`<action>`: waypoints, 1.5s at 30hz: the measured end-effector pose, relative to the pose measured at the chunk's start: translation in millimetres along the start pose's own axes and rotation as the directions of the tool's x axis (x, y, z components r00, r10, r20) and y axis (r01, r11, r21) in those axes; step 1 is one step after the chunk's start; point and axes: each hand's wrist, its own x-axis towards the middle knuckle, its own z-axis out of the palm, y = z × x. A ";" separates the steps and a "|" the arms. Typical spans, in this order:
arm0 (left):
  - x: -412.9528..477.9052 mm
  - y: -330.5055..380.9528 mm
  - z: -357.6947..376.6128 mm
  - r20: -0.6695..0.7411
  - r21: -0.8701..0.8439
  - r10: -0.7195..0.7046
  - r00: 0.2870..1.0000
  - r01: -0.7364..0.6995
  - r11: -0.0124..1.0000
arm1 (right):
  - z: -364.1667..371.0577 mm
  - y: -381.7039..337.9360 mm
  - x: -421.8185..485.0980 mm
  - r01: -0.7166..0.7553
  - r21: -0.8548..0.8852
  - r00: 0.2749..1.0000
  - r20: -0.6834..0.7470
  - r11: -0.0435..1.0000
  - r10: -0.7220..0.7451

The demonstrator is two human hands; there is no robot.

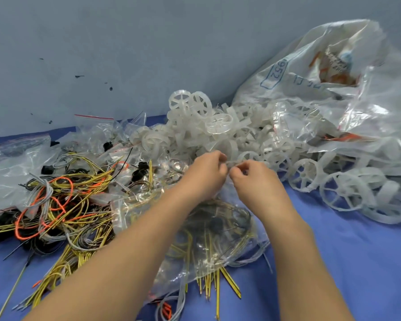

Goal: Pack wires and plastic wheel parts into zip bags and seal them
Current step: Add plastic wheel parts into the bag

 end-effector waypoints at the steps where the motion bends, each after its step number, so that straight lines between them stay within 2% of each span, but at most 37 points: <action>1: 8.3 2.2 8.3 0.038 0.040 -0.018 0.999 0.017 0.999 | -2.6 4.5 2.9 -0.030 0.015 0.999 -0.035 0.999 0.030; 4: 20.7 6.7 24.1 0.075 0.098 -0.093 0.993 0.086 0.991 | -8.3 14.4 10.0 -0.077 0.065 0.987 -0.136 0.995 0.085; 7: 23.6 10.6 25.1 0.002 0.059 -0.083 0.997 0.083 0.995 | -10.4 20.5 13.6 -0.127 0.155 0.979 -0.142 0.980 0.149; 12: 12.8 23.9 5.5 -0.095 -0.178 0.033 0.995 -0.050 0.983 | -9.3 19.2 15.5 -0.163 0.403 0.973 -0.084 0.901 0.214; 14: 3.6 32.3 -5.8 -0.147 -0.337 0.054 0.988 -0.101 0.936 | -7.5 13.5 13.0 -0.107 0.484 0.979 -0.100 0.868 0.176; 17: -14.2 39.2 -26.8 -0.259 -0.496 0.006 0.966 -0.138 0.857 | -5.4 -2.7 3.6 0.026 0.610 0.985 -0.153 0.792 0.085; 23: -74.8 17.3 -64.0 -0.426 -0.569 -0.065 0.902 -0.212 0.795 | 0.1 -38.8 -19.8 0.279 0.643 0.958 -0.240 0.713 -0.159; 27: -124.5 -7.7 -83.8 -0.430 -0.663 -0.180 0.885 -0.174 0.728 | 11.4 -64.3 -37.6 0.352 0.687 0.932 -0.193 0.635 -0.308; 30: -148.5 -18.7 -97.5 -0.428 -0.704 -0.230 0.874 -0.163 0.691 | 24.0 -79.6 -49.6 0.403 0.663 0.899 -0.161 0.630 -0.406; 33: -162.2 -29.0 -106.7 -0.475 -0.660 -0.245 0.845 -0.158 0.734 | 35.9 -89.2 -59.6 0.418 0.672 0.886 -0.154 0.612 -0.437; 40: -174.8 -56.5 -115.6 -0.506 -0.624 -0.288 0.813 -0.114 0.773 | 63.5 -97.1 -68.9 0.442 0.548 0.891 -0.174 0.710 -0.420; 45: -176.5 -63.6 -118.0 -0.476 -0.618 -0.273 0.836 -0.098 0.780 | 71.1 -96.1 -65.7 0.434 0.510 0.899 -0.196 0.743 -0.391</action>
